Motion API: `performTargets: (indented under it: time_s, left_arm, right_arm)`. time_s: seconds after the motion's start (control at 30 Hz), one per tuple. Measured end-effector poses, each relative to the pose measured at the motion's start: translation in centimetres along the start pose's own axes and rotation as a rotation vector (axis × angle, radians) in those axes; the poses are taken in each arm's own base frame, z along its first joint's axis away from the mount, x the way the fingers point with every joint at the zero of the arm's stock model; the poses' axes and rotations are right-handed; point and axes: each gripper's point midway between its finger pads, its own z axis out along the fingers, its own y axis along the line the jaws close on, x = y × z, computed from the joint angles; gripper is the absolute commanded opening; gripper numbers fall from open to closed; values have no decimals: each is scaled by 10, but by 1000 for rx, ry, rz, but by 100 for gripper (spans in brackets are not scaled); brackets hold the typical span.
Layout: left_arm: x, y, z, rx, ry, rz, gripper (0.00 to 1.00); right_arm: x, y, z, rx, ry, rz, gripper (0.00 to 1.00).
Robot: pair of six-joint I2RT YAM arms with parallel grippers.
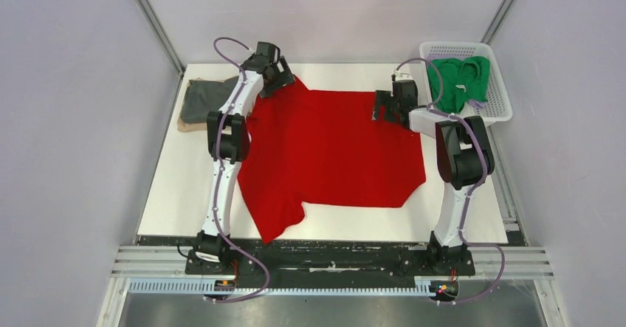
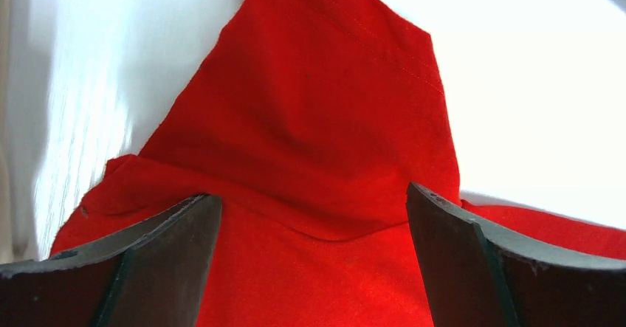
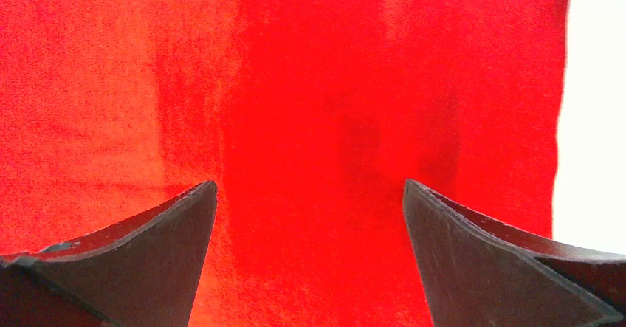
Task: Fold and stack the t-shirts
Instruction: Flatten out the tshirt
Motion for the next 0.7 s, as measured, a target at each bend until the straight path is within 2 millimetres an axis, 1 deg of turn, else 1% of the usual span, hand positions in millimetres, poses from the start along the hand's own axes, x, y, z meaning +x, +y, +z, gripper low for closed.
performTargets:
  time_s: [0.07,0.17,0.23,0.3,0.4,0.47,0.5,0.53,0.6,0.63,0.67,0.7]
  left_arm:
    - [-6,-7,2,48,-15,-3,100]
    - [-8,-11,2,66,-23,25,100]
    - [-4,-14,-1,66,-21,63,100]
    - [5,-16,-10,54,-6,101,100]
    - [25,-23,-41,39,23,157,100]
    - [33,-30,-70,33,17,191,100]
    - [36,-32,-87,30,5,202,100]
    - [38,-30,-108,25,-8,207,100]
    - [50,-37,-138,47,-26,230,100]
    - [58,-34,-154,58,-37,234,100]
    - [69,-28,-168,63,-41,234,100]
    - [79,-21,-180,69,-44,228,100]
  right_arm:
    - [-3,-2,0,7,2,8,98]
    - [-5,-3,-9,13,9,9,98]
    - [-9,-3,-23,17,1,6,98]
    - [-14,-3,-43,18,-23,7,98]
    - [-22,-4,-91,0,-88,22,98]
    - [-21,-7,-118,-7,-123,40,98]
    - [-15,-10,-131,-9,-136,51,98]
    - [-5,-13,-143,-10,-139,63,98]
    - [18,-19,-160,-7,-126,81,98]
    - [34,-23,-166,-3,-107,88,98]
    - [48,-26,-171,2,-87,90,98]
    - [67,-31,-176,10,-58,93,98]
